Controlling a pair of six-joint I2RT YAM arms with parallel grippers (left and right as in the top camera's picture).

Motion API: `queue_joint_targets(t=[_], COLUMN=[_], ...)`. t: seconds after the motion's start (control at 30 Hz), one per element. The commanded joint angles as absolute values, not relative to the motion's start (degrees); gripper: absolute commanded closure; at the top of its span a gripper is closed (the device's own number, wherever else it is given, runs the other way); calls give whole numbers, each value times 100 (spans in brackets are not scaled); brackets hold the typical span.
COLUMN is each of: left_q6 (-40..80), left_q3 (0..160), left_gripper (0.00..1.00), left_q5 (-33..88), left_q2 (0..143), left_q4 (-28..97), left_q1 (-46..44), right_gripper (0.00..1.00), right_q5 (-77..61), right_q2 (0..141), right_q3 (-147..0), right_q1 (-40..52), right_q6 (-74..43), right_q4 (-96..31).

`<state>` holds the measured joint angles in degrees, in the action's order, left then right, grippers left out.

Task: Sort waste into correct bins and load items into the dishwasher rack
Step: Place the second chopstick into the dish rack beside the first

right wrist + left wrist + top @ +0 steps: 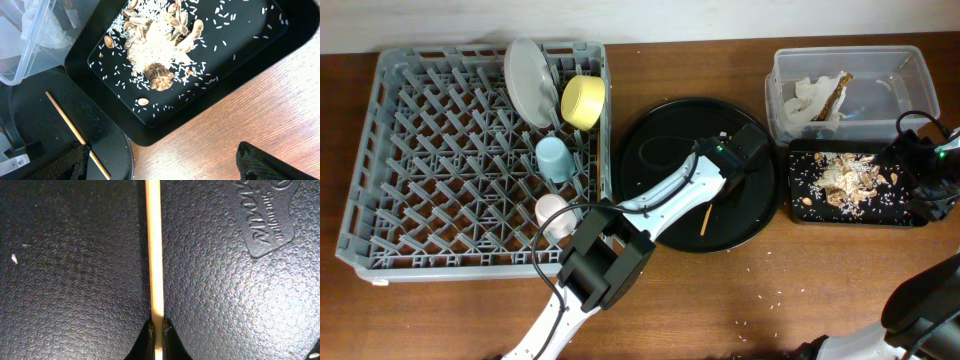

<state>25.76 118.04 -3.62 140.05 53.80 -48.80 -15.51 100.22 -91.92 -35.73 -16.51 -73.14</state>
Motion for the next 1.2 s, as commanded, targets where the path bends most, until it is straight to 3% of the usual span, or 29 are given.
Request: queue_joint_targets(t=[0.0, 0.2, 0.33, 0.47, 0.6, 0.93, 0.97, 1.0, 1.03, 1.17], left_q6=[2303, 2222, 1682, 1487, 2185, 2314, 2314, 2314, 2314, 2276], left_q3=[12038, 15491, 16374, 15133, 12851, 10567, 10567, 10567, 10567, 10630], left_gripper=[99, 99, 99, 99, 99, 99, 95, 72, 63, 60], left_q5=[-294, -1441, -1146, -1140, -1140, -812, -810, -812, -812, -709], left_q2=[14269, 14197, 13952, 12888, 11898, 11896, 11896, 11896, 11896, 11734], left_q4=[5494, 8989, 9675, 9675, 9609, 7765, 7752, 7760, 7795, 7911], left_q1=[-4851, -3870, -3264, -2731, -2270, -2394, -2401, -2401, -2401, -2386], right_gripper=[2, 2, 1, 2, 1, 1, 1, 2, 2, 2], right_q5=[-1588, -1588, -1588, -1588, -1588, -1588, -1588, -1588, -1588, -1588], right_q2=[9872, 9872, 9872, 9872, 9872, 9872, 9872, 9872, 9872, 9872], right_q3=[-9229, -9229, -9229, -9229, -9229, -9229, -9229, -9229, -9229, -9229], right_q1=[-3607, -3607, -3607, -3607, -3607, -3607, -3607, -3607, -3605, -3607], right_q6=[-1682, -1680, -1680, -1682, -1682, -1682, -1682, -1680, -1682, -1680], right_q4=[-7328, -7328, -7328, -7328, -7328, -7328, -7328, -7328, -7328, -7328])
